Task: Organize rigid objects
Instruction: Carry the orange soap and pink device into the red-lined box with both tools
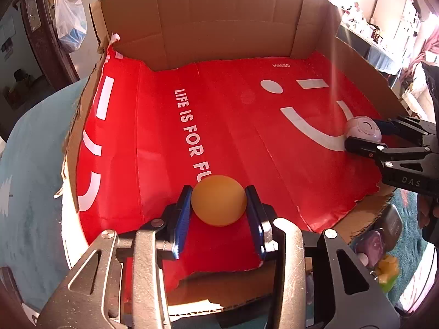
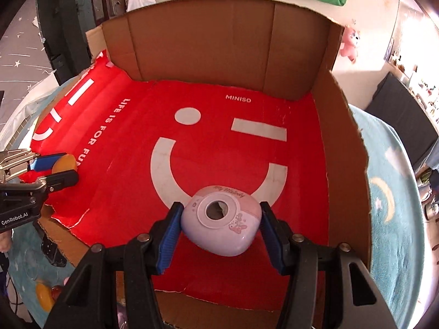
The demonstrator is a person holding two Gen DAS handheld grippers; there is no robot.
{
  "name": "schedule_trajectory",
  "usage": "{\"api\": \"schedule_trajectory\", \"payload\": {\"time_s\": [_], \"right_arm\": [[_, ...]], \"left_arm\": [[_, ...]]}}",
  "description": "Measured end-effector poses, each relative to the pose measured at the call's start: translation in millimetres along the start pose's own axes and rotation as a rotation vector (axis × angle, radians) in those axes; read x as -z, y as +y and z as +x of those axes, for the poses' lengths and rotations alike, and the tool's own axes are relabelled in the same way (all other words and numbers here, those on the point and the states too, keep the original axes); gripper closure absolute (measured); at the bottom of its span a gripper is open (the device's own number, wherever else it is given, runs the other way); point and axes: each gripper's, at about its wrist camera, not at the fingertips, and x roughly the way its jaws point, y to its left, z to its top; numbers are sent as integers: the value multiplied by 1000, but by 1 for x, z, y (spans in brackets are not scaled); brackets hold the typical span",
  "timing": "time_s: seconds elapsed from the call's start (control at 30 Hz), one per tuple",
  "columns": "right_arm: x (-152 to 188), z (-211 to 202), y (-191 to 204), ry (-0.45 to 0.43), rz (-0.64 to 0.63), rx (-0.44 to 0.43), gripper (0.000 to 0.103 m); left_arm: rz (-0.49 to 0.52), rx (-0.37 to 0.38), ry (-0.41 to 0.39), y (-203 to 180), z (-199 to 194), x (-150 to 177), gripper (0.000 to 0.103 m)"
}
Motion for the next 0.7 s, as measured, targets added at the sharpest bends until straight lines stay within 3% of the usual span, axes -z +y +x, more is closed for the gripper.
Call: {"api": "schedule_trajectory", "payload": {"time_s": [0.7], "right_arm": [[1, 9, -1, 18, 3, -18, 44]], "left_arm": [[12, 0, -12, 1, 0, -1, 66]]}}
